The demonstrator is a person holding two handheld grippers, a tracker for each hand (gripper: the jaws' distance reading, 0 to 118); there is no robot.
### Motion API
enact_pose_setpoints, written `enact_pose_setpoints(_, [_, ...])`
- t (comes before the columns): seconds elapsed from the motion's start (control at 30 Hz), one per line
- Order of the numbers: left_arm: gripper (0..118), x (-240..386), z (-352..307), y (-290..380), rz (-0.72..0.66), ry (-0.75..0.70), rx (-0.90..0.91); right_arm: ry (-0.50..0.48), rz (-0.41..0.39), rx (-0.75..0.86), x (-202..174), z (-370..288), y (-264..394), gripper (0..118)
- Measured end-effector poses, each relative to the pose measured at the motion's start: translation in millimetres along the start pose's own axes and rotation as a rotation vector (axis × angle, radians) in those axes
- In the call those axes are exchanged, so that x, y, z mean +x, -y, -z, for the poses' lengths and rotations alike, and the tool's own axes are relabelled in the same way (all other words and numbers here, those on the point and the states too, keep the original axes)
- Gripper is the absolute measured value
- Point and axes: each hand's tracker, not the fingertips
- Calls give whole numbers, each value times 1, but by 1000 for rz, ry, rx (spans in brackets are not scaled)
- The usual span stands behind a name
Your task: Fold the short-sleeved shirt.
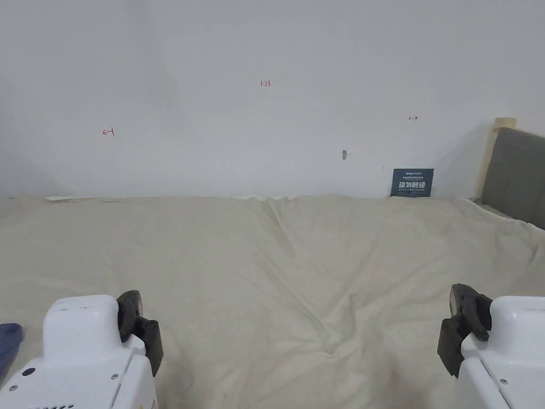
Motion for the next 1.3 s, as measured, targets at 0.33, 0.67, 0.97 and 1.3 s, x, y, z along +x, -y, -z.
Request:
enact_pose_setpoints(0.33, [0, 6, 1, 1, 39, 35, -3, -22, 0, -14, 1, 5, -1, 0])
enact_pose_setpoints(0.67, [0, -17, -8, -6, 52, -34, -12, -113, 5, -37, -23, 17, -5, 0])
enact_pose_setpoints(0.97, [0, -93, -44, -18, 17, -294, 7, -382, -32, -15, -114, 32, -19, 0])
enact_pose_setpoints(1.3, [0, -172, -110, -23, 4, -579, -2, -726, -40, 7, -238, 11, -25, 0])
